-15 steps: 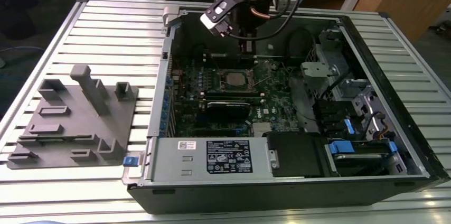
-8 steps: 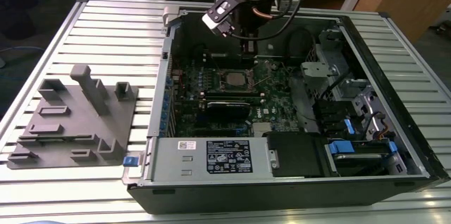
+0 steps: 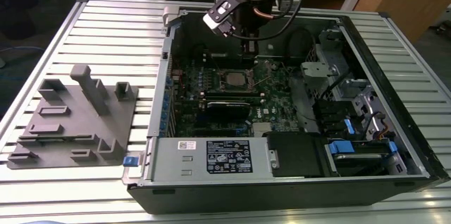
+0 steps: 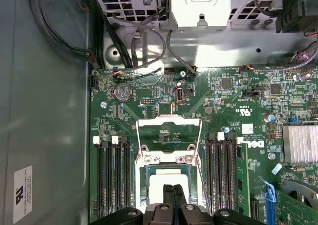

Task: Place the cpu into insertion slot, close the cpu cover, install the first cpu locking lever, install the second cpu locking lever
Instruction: 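Close the cpu cover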

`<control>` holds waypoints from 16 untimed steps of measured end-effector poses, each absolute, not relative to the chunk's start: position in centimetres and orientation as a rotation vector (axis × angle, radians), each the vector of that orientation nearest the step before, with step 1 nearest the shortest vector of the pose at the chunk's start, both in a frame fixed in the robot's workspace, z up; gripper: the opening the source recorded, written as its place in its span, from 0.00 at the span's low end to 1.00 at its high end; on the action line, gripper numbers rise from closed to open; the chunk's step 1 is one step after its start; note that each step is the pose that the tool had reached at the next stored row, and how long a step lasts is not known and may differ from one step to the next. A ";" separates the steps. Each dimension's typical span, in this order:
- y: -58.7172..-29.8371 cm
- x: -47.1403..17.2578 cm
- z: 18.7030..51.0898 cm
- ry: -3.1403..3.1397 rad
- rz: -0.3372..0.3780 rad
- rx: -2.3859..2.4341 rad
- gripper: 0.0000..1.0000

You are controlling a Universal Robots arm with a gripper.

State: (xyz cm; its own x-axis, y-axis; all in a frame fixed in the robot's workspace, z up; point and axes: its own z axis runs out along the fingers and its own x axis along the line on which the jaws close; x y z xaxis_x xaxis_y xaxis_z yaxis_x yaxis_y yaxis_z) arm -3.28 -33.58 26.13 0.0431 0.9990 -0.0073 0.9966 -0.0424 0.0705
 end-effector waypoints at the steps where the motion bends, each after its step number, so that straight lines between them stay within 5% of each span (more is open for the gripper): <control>1: -33.6 -3.3 26.1 2.134 0.067 2.228 0.11; 16: -33.6 -2.2 26.1 2.134 0.067 2.227 0.11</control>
